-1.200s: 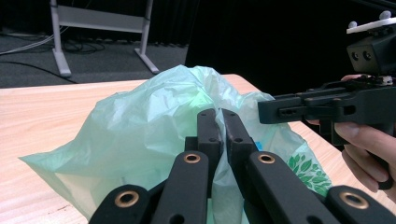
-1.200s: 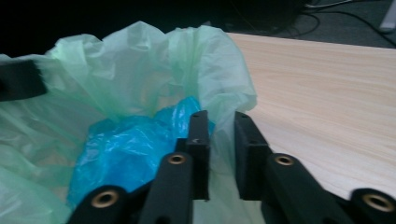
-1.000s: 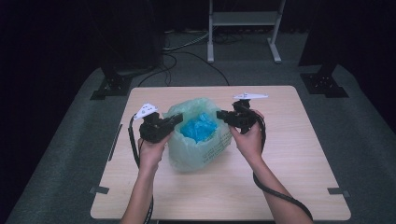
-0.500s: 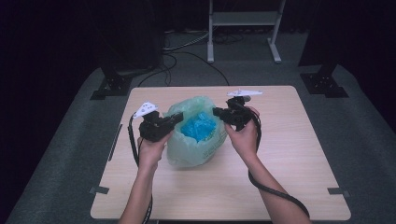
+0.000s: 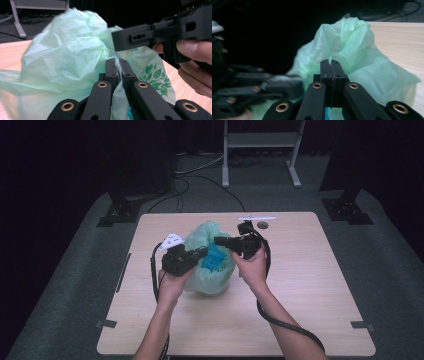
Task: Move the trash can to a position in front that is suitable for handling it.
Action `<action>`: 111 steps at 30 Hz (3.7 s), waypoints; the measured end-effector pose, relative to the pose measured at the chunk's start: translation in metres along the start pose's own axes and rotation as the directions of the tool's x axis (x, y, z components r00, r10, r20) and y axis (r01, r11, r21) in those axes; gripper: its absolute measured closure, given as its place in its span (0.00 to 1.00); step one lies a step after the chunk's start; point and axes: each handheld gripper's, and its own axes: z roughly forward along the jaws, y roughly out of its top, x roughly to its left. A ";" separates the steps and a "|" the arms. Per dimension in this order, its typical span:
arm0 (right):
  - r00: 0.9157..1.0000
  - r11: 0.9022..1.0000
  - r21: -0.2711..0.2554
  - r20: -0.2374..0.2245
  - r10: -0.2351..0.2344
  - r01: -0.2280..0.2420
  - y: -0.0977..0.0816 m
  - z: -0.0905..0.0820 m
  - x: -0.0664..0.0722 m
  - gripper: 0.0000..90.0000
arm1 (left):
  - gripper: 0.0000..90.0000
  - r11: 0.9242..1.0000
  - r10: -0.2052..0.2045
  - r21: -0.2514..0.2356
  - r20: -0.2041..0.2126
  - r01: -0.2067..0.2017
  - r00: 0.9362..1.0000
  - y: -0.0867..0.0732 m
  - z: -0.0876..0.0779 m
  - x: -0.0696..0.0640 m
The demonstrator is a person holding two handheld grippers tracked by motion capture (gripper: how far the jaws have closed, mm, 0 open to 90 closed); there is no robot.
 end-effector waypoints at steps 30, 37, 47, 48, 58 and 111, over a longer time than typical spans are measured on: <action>0.973 0.987 0.003 -0.165 0.159 -0.161 -0.006 0.010 -0.009 0.69 | 0.96 0.999 0.025 0.032 0.011 -0.025 1.000 0.000 0.011 -0.009; 0.993 0.996 0.033 -0.088 0.085 -0.082 -0.005 0.016 -0.001 0.68 | 0.96 0.999 0.033 0.038 0.014 -0.033 0.999 0.000 0.013 -0.011; 0.999 0.996 0.071 0.011 0.051 -0.051 -0.003 0.020 0.002 1.00 | 0.94 0.998 0.048 0.044 0.018 -0.049 0.999 0.000 0.011 -0.014; 0.999 0.996 0.069 0.013 0.052 -0.052 -0.003 0.020 0.001 1.00 | 0.92 0.998 0.047 0.042 0.021 -0.048 0.999 0.000 0.011 -0.014; 0.997 0.995 0.065 0.001 0.072 -0.072 -0.004 0.017 -0.006 1.00 | 0.56 0.999 0.034 -0.006 0.025 -0.034 0.999 -0.001 -0.012 -0.010; 0.995 0.988 -0.154 -0.099 0.011 -0.027 0.063 -0.070 0.018 1.00 | 0.10 0.980 -0.081 -0.187 -0.050 0.070 0.995 -0.021 -0.077 0.035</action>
